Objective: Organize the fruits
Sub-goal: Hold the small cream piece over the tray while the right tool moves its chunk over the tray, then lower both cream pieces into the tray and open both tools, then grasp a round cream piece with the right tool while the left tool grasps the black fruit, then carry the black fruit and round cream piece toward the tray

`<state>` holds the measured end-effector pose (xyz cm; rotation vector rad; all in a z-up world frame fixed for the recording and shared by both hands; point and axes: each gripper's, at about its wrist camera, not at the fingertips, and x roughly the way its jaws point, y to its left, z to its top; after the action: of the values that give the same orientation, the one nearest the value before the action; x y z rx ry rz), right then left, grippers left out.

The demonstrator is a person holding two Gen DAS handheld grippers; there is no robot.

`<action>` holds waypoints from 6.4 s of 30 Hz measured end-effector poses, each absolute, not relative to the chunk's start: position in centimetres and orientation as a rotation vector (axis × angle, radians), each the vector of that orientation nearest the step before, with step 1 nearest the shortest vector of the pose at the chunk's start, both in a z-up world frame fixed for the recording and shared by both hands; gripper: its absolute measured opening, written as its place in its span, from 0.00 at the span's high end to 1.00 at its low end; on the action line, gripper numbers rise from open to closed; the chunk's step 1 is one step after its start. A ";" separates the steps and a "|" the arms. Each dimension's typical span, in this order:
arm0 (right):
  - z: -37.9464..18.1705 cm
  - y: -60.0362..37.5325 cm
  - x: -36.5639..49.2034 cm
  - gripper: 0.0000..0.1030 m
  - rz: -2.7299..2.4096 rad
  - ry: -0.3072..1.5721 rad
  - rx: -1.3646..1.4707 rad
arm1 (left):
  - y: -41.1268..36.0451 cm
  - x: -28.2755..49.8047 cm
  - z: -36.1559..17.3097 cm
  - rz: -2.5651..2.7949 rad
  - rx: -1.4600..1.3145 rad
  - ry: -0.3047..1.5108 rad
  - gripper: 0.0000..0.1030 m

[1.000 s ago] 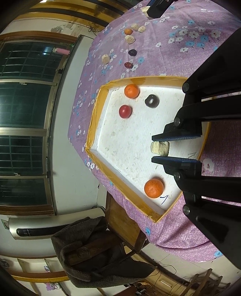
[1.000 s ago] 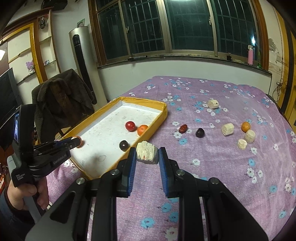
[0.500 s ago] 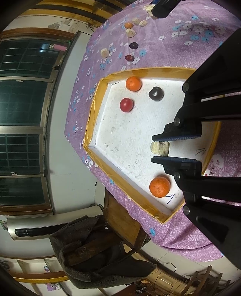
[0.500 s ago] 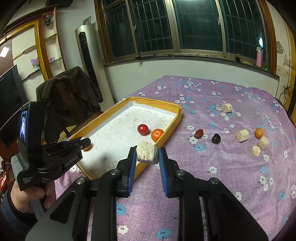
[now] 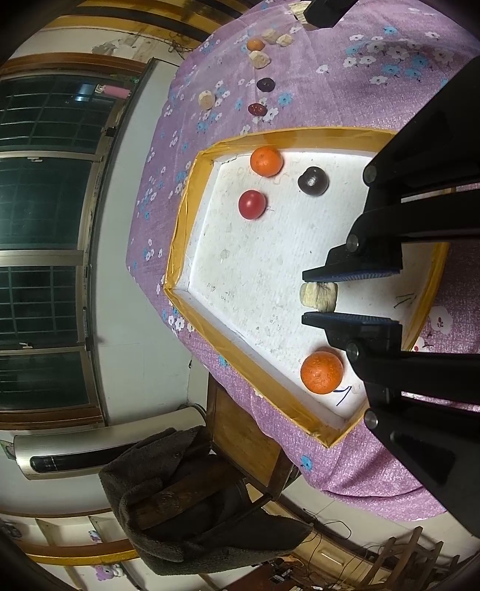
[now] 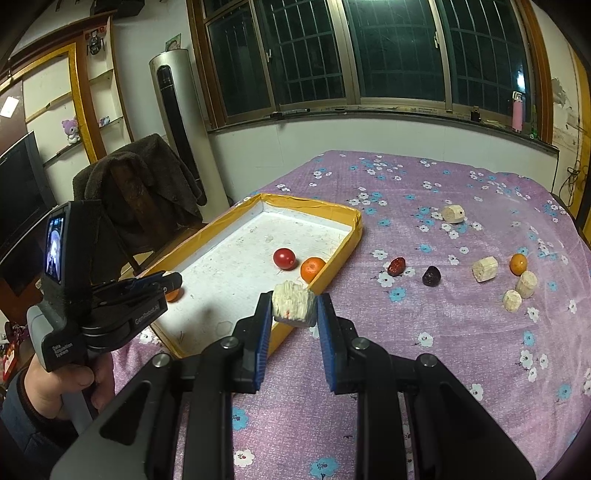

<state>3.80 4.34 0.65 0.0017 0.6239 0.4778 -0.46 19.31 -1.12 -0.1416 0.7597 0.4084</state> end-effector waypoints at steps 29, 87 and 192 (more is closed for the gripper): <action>0.8 8.0 9.4 0.75 0.506 0.663 -0.049 | 21.0 1.8 -1.9 0.410 -0.169 0.803 0.87; -2.7 -7.3 12.7 0.33 0.132 0.732 0.119 | 12.7 3.6 0.5 0.274 -0.124 0.720 0.20; -2.3 -7.4 2.5 0.72 0.218 0.670 0.126 | 10.3 -1.0 -1.6 0.176 -0.144 0.759 0.82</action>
<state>2.55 -7.37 -2.25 0.1255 0.6701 0.2181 -1.02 10.29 -1.60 -0.1437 0.7589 0.1761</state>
